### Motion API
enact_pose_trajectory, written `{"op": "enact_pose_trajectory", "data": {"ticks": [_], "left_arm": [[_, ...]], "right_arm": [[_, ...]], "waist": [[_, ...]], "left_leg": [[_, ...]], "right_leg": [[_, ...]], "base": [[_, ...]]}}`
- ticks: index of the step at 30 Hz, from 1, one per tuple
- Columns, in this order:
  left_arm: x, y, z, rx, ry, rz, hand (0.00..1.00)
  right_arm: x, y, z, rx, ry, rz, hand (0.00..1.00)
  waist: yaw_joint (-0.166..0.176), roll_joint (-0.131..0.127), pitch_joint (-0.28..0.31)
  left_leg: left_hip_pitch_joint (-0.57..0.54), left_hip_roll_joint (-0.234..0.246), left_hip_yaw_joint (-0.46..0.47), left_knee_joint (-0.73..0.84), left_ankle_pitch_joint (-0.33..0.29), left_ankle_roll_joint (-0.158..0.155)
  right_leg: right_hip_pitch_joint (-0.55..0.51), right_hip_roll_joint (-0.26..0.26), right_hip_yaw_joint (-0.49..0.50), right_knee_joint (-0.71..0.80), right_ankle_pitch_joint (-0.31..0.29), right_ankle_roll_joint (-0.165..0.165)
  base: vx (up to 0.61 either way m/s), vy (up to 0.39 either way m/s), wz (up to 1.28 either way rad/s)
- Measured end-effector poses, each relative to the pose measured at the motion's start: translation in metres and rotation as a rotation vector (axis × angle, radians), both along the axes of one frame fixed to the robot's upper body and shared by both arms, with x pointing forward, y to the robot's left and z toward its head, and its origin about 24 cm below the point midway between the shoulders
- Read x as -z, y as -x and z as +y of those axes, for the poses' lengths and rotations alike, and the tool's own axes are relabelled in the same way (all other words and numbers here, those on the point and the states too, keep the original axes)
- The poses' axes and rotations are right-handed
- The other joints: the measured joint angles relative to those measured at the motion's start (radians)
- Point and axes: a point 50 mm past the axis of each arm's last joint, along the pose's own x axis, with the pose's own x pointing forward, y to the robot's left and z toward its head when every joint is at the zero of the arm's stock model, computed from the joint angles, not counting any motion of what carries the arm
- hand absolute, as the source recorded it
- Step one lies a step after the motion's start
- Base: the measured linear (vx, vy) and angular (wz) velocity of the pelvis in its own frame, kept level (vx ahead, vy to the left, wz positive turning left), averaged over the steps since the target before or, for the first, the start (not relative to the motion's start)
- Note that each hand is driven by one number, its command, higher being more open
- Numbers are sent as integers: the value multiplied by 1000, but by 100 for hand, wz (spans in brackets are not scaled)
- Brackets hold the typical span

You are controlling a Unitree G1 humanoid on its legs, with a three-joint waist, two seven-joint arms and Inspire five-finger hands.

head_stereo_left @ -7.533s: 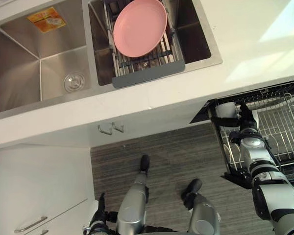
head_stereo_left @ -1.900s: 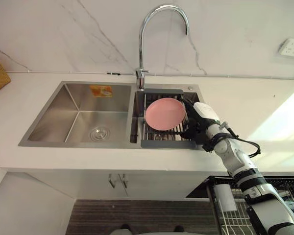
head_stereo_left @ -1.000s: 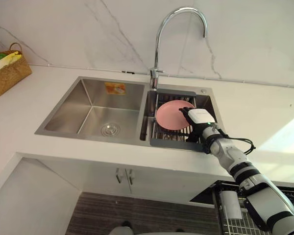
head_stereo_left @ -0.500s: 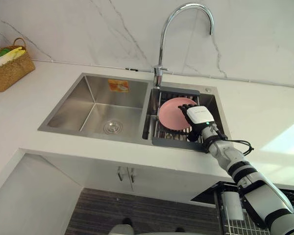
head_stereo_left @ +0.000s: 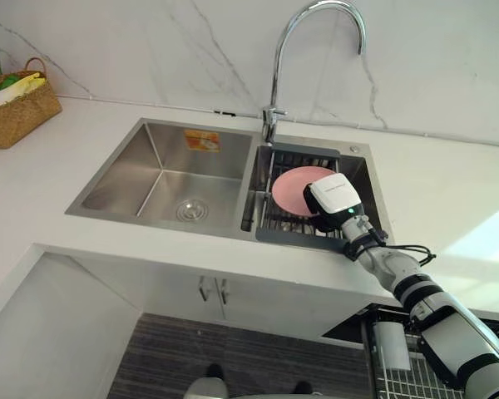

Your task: Walk over to the sink, pick up the cup, carry it to the dishwasher, place the cup inside the dishwasher, then close the dishwasher door

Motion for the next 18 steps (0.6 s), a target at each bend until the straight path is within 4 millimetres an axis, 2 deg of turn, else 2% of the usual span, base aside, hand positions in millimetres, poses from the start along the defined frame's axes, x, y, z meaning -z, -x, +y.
{"op": "enact_pose_trajectory", "data": {"ticks": [6,11,13,18], "left_arm": [[0,-1,-1,17,-6,-1,100],[0,-2,-1,16,-16,-7,100],[-1,-3,-1,16,-17,-9,100],[0,-3,-4,13,-14,-12,100]], "right_arm": [[-8,0,2,-34,-19,-59,0],[-35,2,25,-155,-99,-223,0],[-40,3,29,-177,-111,-249,0],[-46,1,24,-153,-142,-274,0]], "waist": [[-4,3,2],[-2,6,4],[2,6,4],[5,7,4]], "left_leg": [[-1,4,6,4,0,0],[-1,5,7,4,1,3],[-1,4,7,4,1,3],[-1,1,9,4,1,4]], "right_leg": [[-4,0,5,0,2,-3],[-5,1,6,0,4,-6],[-5,0,6,0,5,-6],[-7,-3,9,2,5,-5]], "base": [[0,0,0],[0,0,0],[0,0,0],[0,0,-1]]}}
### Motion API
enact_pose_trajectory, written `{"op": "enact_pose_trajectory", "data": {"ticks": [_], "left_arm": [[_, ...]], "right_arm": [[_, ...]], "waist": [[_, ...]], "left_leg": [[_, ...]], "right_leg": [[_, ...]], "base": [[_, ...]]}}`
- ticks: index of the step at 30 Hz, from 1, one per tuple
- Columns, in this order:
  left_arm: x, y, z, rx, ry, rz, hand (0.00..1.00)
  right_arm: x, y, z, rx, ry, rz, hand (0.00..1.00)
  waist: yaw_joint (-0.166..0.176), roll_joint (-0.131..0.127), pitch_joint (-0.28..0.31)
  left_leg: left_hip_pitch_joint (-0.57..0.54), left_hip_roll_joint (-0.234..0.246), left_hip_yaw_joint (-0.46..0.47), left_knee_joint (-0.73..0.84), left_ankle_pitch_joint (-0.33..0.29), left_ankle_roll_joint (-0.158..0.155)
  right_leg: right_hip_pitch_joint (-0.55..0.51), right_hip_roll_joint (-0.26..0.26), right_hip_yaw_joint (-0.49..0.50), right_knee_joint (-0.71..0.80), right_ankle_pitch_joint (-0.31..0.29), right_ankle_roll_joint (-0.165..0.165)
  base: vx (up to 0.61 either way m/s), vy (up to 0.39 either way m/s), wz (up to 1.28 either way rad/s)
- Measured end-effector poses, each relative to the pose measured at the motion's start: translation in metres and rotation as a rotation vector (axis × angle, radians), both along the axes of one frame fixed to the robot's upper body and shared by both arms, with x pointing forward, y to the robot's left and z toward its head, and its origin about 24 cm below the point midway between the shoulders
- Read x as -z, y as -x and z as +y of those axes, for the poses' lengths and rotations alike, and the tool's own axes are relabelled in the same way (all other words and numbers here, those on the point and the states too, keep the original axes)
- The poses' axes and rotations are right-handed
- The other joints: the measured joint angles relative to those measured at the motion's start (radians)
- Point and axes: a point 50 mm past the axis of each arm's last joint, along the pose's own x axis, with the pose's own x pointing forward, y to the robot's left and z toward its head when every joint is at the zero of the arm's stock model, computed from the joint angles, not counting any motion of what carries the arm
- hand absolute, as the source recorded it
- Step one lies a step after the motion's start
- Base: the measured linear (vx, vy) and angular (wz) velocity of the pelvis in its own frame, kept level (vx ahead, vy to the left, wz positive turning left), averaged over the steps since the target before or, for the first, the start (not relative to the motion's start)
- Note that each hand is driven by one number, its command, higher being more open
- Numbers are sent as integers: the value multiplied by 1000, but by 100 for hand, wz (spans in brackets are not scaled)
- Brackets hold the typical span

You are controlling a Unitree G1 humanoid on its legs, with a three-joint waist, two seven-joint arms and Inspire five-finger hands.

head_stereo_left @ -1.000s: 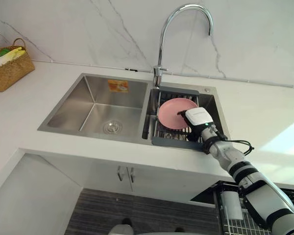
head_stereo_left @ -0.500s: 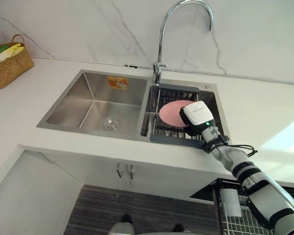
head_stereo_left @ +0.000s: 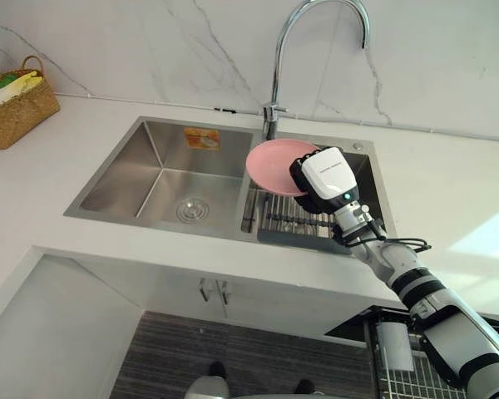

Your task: Walk over to the sink, pick up the cup, carry it to the dishwasher, place the cup inside the dishwasher, then close the dishwasher door

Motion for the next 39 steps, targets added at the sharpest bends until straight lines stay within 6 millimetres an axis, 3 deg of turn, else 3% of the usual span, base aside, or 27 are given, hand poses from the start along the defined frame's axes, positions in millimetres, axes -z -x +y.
{"op": "enact_pose_trajectory", "data": {"ticks": [8,12,13,15,19,24,27,29,30,31,32,33,34,35,37,39], "left_arm": [[0,2,-1,-5,1,7,100],[1,4,-1,-7,0,10,100],[1,5,-1,-8,0,16,100],[2,11,-1,-11,0,39,100],[3,19,0,-10,-1,70,100],[3,20,3,6,-10,101,100],[1,20,14,-12,-30,117,100],[0,22,20,-42,-46,143,100],[-1,22,23,-71,-56,147,100],[-3,19,30,-91,-78,141,100],[-7,14,42,-131,-102,129,100],[-7,13,43,-135,-102,125,100],[-8,10,45,-153,-109,110,100],[-8,7,48,-174,-127,96,100],[-8,5,47,-209,-123,90,100],[-7,4,43,-245,-102,80,100]], "right_arm": [[-41,5,-15,36,-235,-136,0],[-59,26,-29,50,-356,-222,0],[-59,35,-35,62,-373,-231,0],[-55,49,-47,94,-379,-227,0],[-37,81,-90,287,-383,-199,0],[-33,110,-137,507,-411,-222,0],[-25,128,-154,590,-411,-206,0],[-14,137,-157,623,-452,-174,0],[-6,140,-156,635,-484,-156,0],[3,141,-153,633,-511,-136,0],[16,142,-151,646,-535,-96,0],[19,143,-151,653,-540,-88,0],[31,143,-148,670,-570,-54,0],[45,142,-139,670,-606,-18,0],[52,141,-131,657,-628,5,0],[57,140,-125,641,-644,30,0]], "waist": [[-24,3,1],[-29,3,0],[-43,2,-2],[-63,4,-16],[-109,1,-32],[-136,-21,-28],[-144,-49,-44],[-170,-53,-50],[-176,-54,-54],[-184,-86,-55],[-186,-126,-57],[-185,-126,-57],[-168,-122,-61],[-164,-122,-59],[-162,-128,-50],[-163,-106,-36]], "left_leg": [[0,1,19,0,-1,1],[6,5,65,1,-10,0],[11,5,76,1,-13,1],[17,5,102,1,-21,1],[46,6,168,3,-42,2],[53,-6,293,28,-82,2],[51,-7,380,40,-103,0],[34,31,410,67,-119,13],[14,61,439,97,-136,10],[-3,69,453,151,-162,4],[-56,93,455,272,-224,-8],[-66,103,452,289,-232,-10],[-95,142,466,324,-251,-13],[-117,180,503,363,-256,-18],[-120,193,515,414,-270,-18],[-117,212,512,447,-278,-20]], "right_leg": [[-12,1,26,1,5,-2],[-33,4,71,2,11,-4],[-36,4,84,2,12,-4],[-44,4,106,3,14,-3],[-77,4,175,48,6,0],[-166,-3,277,95,-14,4],[-220,-31,210,124,-34,-7],[-236,-44,95,164,-123,-69],[-272,-61,27,255,-145,-127],[-299,-88,-9,349,-108,-149],[-308,-82,-12,349,-53,-109],[-308,-72,-5,332,-40,-111],[-302,-12,18,223,40,-110],[-300,1,1,216,0,-111],[-273,5,-11,203,-26,-90],[-233,35,-10,140,0,-82]], "base": [[7,3,-8],[17,9,-32],[27,9,-36],[38,13,-39],[29,26,-50],[-13,58,-75],[4,65,-85],[50,-3,-62],[31,-41,-58],[80,-71,-82],[76,-41,-61],[34,-42,-79],[-12,-12,-85],[10,-19,-82],[34,-41,-48],[-42,-59,-24]]}}
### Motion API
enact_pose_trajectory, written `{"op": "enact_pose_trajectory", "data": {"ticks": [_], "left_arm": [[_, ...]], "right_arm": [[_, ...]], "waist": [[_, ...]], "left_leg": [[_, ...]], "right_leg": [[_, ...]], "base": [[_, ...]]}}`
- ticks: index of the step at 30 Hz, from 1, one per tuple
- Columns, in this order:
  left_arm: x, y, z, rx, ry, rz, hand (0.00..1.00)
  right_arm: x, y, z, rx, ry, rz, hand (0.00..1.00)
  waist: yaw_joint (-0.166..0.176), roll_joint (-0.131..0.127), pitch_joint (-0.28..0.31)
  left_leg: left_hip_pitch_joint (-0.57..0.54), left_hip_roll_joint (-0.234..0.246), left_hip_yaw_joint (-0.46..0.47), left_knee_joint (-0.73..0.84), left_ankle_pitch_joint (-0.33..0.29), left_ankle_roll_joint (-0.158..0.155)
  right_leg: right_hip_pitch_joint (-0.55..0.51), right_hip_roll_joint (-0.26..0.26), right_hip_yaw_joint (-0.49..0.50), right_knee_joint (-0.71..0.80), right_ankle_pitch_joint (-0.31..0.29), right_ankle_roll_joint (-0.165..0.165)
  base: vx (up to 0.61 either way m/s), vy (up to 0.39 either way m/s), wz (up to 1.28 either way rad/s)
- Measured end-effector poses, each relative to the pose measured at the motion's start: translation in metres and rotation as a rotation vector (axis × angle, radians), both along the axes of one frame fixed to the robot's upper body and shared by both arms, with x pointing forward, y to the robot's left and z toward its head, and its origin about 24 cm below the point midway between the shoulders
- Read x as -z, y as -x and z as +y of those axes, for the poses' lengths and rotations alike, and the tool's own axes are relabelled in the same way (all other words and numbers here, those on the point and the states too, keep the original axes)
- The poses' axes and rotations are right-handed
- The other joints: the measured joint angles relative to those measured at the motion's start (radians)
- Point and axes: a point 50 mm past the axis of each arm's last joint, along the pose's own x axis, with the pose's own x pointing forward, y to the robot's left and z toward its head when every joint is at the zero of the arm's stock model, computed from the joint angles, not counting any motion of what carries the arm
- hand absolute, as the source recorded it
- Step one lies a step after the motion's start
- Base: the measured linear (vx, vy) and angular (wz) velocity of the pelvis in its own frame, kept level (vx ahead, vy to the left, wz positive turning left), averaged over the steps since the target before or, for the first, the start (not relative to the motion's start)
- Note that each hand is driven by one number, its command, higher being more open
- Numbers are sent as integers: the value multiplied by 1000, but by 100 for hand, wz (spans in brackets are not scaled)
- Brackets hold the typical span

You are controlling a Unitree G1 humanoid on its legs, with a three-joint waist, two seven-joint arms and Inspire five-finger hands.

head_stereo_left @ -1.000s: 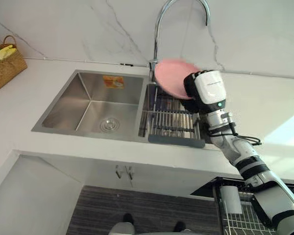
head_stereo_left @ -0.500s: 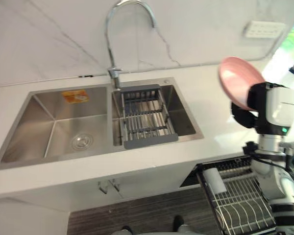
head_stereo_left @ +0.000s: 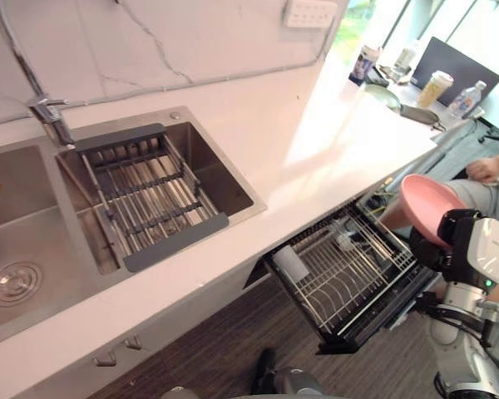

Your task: Walk over to the sink, pick up the cup, carry it to the dishwasher, place the cup inside the dishwasher, then close the dishwasher door

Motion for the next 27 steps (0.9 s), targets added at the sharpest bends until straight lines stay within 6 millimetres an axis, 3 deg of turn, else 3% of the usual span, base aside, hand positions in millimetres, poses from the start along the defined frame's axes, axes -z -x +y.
{"op": "enact_pose_trajectory", "data": {"ticks": [2,8,11,14,22,27], "left_arm": [[1,-1,-4,-18,11,-21,100],[6,2,-20,-43,46,-36,100],[7,0,-26,-41,58,-42,100],[9,-4,-36,-36,79,-57,100],[11,-7,-46,-16,120,-67,100],[10,-19,-58,17,141,-127,100]], "right_arm": [[7,-1,8,-25,-30,29,0],[16,6,9,-34,-56,90,0],[23,12,9,-28,-70,139,0],[32,18,6,8,-86,202,0],[60,24,-5,150,-245,306,0],[61,6,-14,211,-242,337,0]], "waist": [[7,15,7],[8,43,25],[6,62,38],[7,101,57],[24,139,61],[29,183,93]], "left_leg": [[-4,15,-4,-2,-10,-16],[8,-4,-12,-42,17,-15],[7,-21,-34,-73,38,-19],[14,-39,-65,-99,56,-14],[25,-84,-116,-167,93,-5],[-1,-127,-150,-207,123,19]], "right_leg": [[22,30,6,-76,38,-7],[56,31,-10,-140,51,-4],[59,20,-37,-140,51,-3],[81,9,-70,-137,51,3],[102,-20,-122,-126,43,14],[62,-65,-150,-77,33,25]], "base": [[-96,-36,-15],[-39,20,5],[30,61,25],[64,78,31],[62,94,23],[-13,103,25]]}}
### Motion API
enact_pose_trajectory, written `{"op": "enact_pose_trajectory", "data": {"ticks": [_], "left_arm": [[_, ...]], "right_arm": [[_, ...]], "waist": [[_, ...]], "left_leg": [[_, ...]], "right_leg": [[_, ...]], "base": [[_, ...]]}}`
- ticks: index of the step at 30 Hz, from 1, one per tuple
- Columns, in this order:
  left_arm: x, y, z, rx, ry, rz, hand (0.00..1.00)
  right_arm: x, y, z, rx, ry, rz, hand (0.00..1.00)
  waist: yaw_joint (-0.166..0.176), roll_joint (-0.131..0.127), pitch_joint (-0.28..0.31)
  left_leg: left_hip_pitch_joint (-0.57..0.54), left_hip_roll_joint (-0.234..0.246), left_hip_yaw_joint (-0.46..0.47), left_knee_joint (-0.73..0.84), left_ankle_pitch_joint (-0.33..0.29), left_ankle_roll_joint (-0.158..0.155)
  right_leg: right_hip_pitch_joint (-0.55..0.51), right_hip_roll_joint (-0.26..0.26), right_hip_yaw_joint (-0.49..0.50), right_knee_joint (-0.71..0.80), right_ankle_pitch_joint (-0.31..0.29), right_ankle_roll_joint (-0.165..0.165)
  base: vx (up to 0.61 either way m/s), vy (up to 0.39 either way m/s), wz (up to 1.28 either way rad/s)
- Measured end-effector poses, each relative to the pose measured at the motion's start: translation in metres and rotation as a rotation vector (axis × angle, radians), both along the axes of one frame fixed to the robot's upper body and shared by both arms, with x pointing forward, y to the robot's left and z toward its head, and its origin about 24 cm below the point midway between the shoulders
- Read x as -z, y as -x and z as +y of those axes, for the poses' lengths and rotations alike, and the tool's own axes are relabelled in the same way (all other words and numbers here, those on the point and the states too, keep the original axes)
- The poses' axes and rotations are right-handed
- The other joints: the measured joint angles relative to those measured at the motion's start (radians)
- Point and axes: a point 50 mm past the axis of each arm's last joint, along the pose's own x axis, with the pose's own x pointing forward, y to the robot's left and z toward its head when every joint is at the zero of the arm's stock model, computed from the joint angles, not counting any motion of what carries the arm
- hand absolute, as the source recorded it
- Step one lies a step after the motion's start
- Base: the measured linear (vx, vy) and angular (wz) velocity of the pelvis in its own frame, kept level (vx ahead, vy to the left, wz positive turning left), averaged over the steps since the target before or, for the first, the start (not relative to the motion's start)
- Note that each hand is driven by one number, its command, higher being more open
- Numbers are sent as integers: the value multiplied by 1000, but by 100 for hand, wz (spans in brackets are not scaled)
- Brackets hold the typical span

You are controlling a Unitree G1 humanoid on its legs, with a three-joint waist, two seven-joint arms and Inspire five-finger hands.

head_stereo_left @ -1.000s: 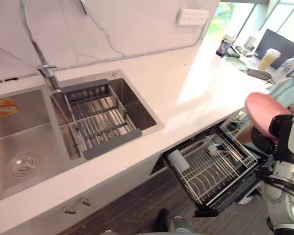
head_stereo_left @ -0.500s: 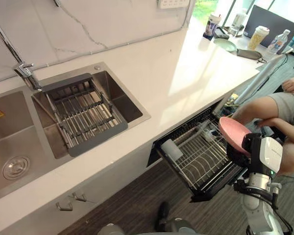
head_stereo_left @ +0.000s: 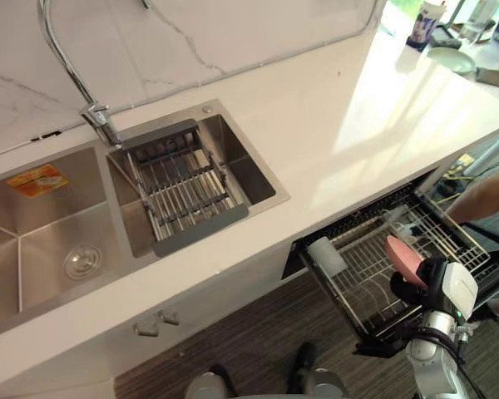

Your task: Walk over to the sink, pick up the cup, carry it to the dishwasher, place the cup inside the dishwasher, then close the dishwasher door

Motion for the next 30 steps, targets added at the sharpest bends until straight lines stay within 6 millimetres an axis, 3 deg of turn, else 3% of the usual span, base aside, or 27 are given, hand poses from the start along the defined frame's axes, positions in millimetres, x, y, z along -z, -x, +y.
{"op": "enact_pose_trajectory", "data": {"ticks": [2,5,11,12,14,20,24,30], "left_arm": [[-2,-10,-1,6,4,-37,100],[-4,-20,-1,11,8,-69,100],[-9,-43,-3,5,33,-148,100],[-9,-45,-4,2,45,-157,100],[-10,-48,-5,2,55,-168,100],[-11,-59,-13,4,90,-193,100],[-12,-66,-15,16,105,-217,100],[-13,-68,-15,30,112,-238,100]], "right_arm": [[-9,-15,-5,32,-13,-26,0],[-20,-32,-12,59,-23,-54,0],[-60,-64,-42,128,-17,-149,0],[-68,-69,-47,140,-8,-158,100],[-77,-74,-55,166,13,-160,100],[-99,-79,-86,310,-6,-184,100],[-93,-85,-79,238,-59,-158,100],[-86,-88,-52,64,-128,-209,100]], "waist": [[0,15,34],[2,17,71],[2,42,172],[3,47,178],[3,57,186],[6,118,220],[8,126,224],[6,122,226]], "left_leg": [[-33,-16,-21,-4,13,14],[-70,-28,-27,-5,25,26],[-144,-62,-47,-6,46,52],[-160,-72,-55,-5,48,55],[-184,-81,-81,-3,51,57],[-212,-99,-138,-11,60,55],[-209,-100,-145,-22,66,52],[-178,-95,-145,-33,69,50]], "right_leg": [[-31,-21,-14,23,0,0],[-72,-35,-14,42,0,0],[-157,-72,-8,75,18,-7],[-175,-76,-4,75,24,-8],[-198,-79,3,75,29,-9],[-230,-87,7,92,29,-12],[-241,-88,15,108,23,-19],[-216,-86,18,110,18,-18]], "base": [[-62,89,25],[-80,65,12],[-57,79,6],[1,69,-1],[21,45,3],[17,24,3],[18,9,-4],[1,3,-1]]}}
